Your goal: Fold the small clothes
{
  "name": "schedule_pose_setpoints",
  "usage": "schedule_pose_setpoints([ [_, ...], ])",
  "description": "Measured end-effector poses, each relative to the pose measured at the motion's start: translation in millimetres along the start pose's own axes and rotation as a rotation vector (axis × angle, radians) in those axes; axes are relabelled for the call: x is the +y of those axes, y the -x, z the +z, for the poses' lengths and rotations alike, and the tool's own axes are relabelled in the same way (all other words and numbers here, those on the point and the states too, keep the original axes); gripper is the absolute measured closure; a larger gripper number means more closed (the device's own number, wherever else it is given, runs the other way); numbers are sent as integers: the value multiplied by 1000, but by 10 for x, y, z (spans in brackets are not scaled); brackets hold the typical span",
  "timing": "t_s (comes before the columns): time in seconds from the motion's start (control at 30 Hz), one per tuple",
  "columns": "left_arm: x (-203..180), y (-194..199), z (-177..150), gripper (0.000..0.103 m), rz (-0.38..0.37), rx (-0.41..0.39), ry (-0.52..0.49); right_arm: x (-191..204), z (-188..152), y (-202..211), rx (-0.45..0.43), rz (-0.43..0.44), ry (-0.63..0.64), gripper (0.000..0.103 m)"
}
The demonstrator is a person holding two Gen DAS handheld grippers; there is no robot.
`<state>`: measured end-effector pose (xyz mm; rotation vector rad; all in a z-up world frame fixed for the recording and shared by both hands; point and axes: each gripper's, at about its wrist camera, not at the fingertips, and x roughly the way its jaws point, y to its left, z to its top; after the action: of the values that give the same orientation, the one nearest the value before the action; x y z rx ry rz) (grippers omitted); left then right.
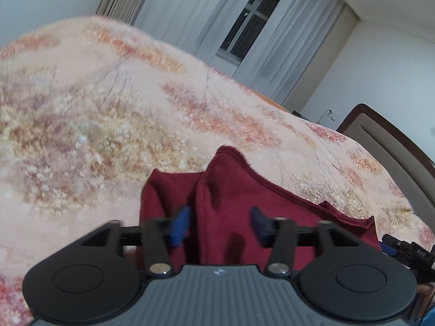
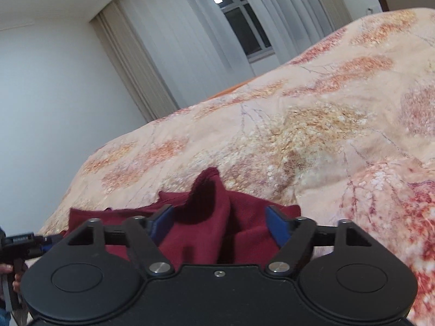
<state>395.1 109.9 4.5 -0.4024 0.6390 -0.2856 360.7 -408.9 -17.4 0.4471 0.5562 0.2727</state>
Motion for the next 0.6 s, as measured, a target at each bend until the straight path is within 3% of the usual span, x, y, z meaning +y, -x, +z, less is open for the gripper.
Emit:
schedule_pose_setpoints([
  [0.03, -72, 82, -29, 14, 21, -28, -35, 28, -35, 74, -1, 7, 16, 16],
  [0.1, -236, 268, -127, 2, 87, -104, -127, 82, -133, 241, -9, 30, 47, 11],
  [0.23, -428, 618, -406, 1, 143, -184, -255, 193, -378, 603, -49, 65, 96, 2],
  [0.37, -391, 862, -740, 0, 173, -205, -197, 325, -655, 883, -93, 65, 132, 2],
  [0.5, -199, 919, -997, 0, 163, -184, -69, 424, -909, 1014, -106, 53, 136, 15],
  [0.6, -231, 937, -1129, 0, 186, -216, -116, 469, -1041, 1031, -99, 29, 124, 29],
])
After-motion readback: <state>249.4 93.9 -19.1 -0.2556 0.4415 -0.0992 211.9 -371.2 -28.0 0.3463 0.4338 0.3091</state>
